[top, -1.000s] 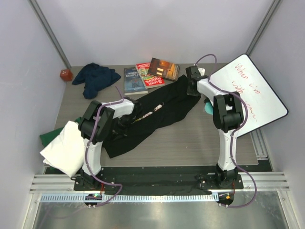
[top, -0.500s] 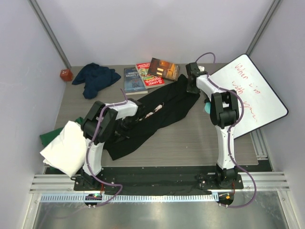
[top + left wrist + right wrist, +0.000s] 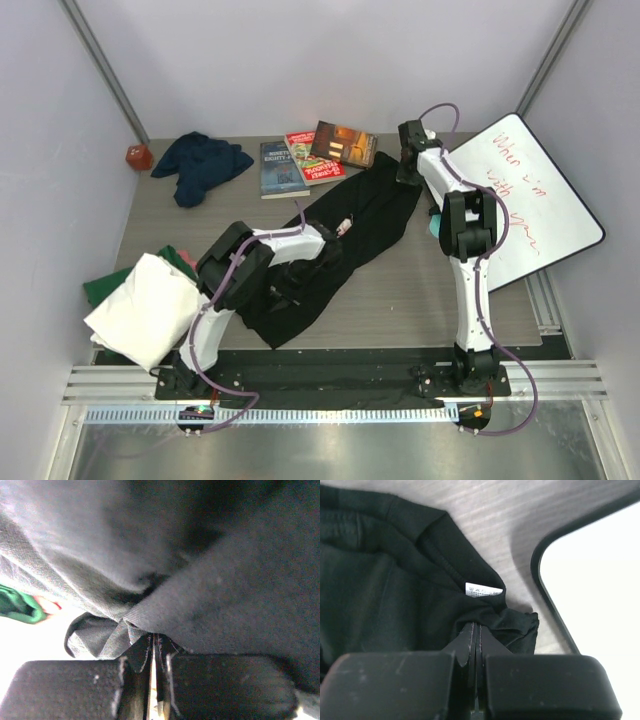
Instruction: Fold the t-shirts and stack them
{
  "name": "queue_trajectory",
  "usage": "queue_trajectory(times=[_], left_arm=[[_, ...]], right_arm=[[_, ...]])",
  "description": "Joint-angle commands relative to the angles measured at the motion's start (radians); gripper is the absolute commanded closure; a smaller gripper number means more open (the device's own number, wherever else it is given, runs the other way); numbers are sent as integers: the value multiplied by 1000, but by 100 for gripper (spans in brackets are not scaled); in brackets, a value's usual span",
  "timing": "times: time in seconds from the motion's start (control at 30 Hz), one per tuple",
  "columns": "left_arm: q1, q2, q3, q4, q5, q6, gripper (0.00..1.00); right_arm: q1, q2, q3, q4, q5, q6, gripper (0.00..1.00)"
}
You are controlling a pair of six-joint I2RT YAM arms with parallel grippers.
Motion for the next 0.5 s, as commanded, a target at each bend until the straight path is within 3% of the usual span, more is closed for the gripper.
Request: queue_trajectory(times=[0.0, 0.13, 0.2, 0.27, 0.3, 0.47], left_arm=[[-71, 61, 32, 230, 191, -93, 100], [-134, 99, 82, 228, 221, -127, 100], [-156, 112, 124, 207, 181, -150, 100], [-156, 90, 141, 201, 157, -164, 97], [-156, 78, 144, 204, 143, -170, 91], [-151, 0, 193, 207, 94, -179, 87]], right_arm=[[-28, 38, 102, -21, -33, -14, 99], [-29, 24, 116, -18, -59, -20, 99], [-31, 1, 96, -19, -88, -25, 94], [-28, -77, 59, -4, -122, -22, 82], [-26, -111, 3, 33, -131, -22, 80], [-6, -399, -175, 142, -142, -17, 71]])
